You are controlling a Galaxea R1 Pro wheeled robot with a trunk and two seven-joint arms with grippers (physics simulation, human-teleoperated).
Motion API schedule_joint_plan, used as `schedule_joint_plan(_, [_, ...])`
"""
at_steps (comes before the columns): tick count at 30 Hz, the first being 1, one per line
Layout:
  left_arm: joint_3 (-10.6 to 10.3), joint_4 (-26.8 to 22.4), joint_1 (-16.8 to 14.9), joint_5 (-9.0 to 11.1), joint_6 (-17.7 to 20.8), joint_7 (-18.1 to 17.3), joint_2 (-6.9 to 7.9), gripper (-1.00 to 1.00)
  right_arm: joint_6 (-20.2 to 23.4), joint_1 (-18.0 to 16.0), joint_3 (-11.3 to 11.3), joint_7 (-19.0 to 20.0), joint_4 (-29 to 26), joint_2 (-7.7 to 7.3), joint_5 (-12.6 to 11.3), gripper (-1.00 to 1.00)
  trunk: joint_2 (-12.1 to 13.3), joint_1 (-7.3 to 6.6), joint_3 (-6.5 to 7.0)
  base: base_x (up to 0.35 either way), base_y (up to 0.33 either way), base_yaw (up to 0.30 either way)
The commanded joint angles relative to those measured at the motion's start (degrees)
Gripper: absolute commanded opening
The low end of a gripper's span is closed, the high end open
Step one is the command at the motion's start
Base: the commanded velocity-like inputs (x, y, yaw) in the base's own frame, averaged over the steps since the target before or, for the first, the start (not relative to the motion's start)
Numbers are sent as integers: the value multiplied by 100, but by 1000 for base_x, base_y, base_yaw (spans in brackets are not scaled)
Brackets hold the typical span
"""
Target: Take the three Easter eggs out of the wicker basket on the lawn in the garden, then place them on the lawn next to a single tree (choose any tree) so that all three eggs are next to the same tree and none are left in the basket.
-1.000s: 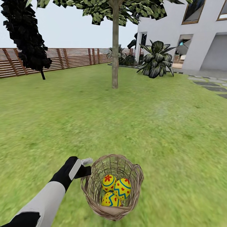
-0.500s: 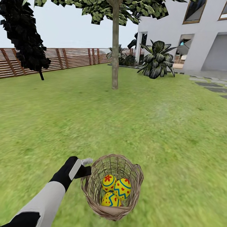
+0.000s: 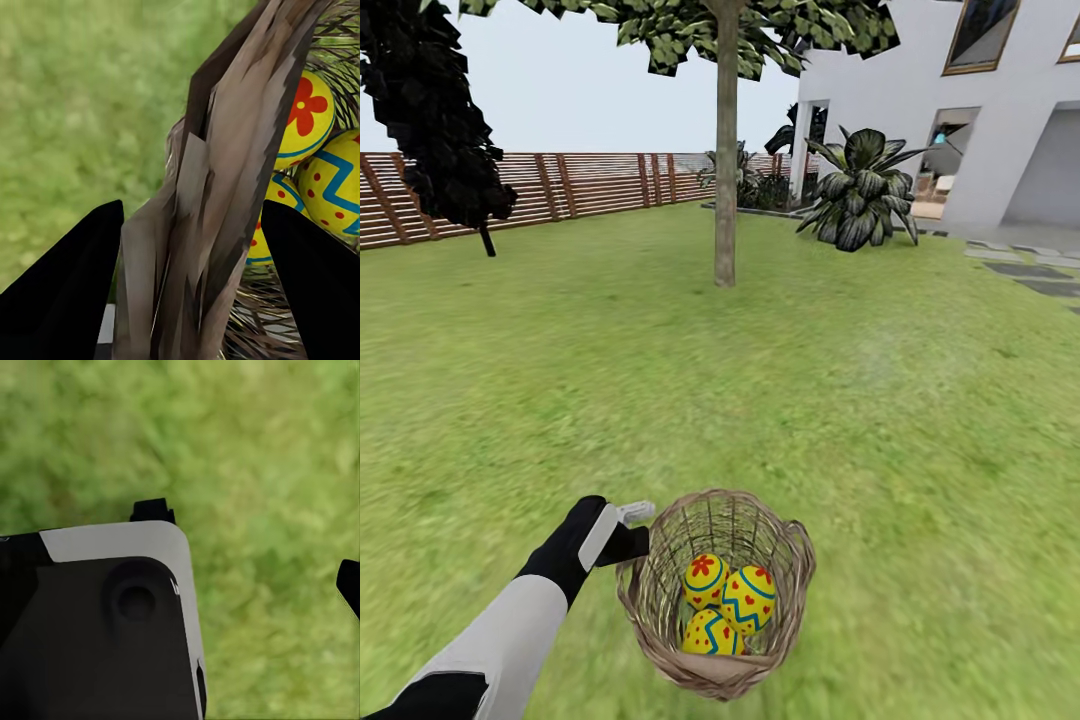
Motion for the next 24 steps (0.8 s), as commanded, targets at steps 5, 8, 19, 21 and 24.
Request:
schedule_joint_plan(5, [5, -7, -3, 141, 9, 55, -2, -100, -38, -9, -49, 11, 24, -5, 51, 100, -4, 4, -6, 327, 0, 0])
schedule_joint_plan(8, [8, -7, -3, 141, 11, 55, -2, -100, -38, -9, -49, 10, 24, -5, 51, 100, -4, 4, -6, 327, 0, 0])
schedule_joint_plan(19, [4, -7, -3, 141, 9, 55, -2, -100, -38, -9, -49, 10, 24, -5, 51, 100, -4, 4, -6, 327, 0, 0])
schedule_joint_plan(21, [4, -7, -3, 141, 7, 55, -2, -100, -38, -9, -49, 12, 24, -5, 51, 100, -4, 4, -6, 327, 0, 0])
schedule_joint_plan(24, [4, -7, -3, 141, 8, 55, -2, -100, -38, -9, -49, 11, 24, -5, 51, 100, -4, 4, -6, 327, 0, 0])
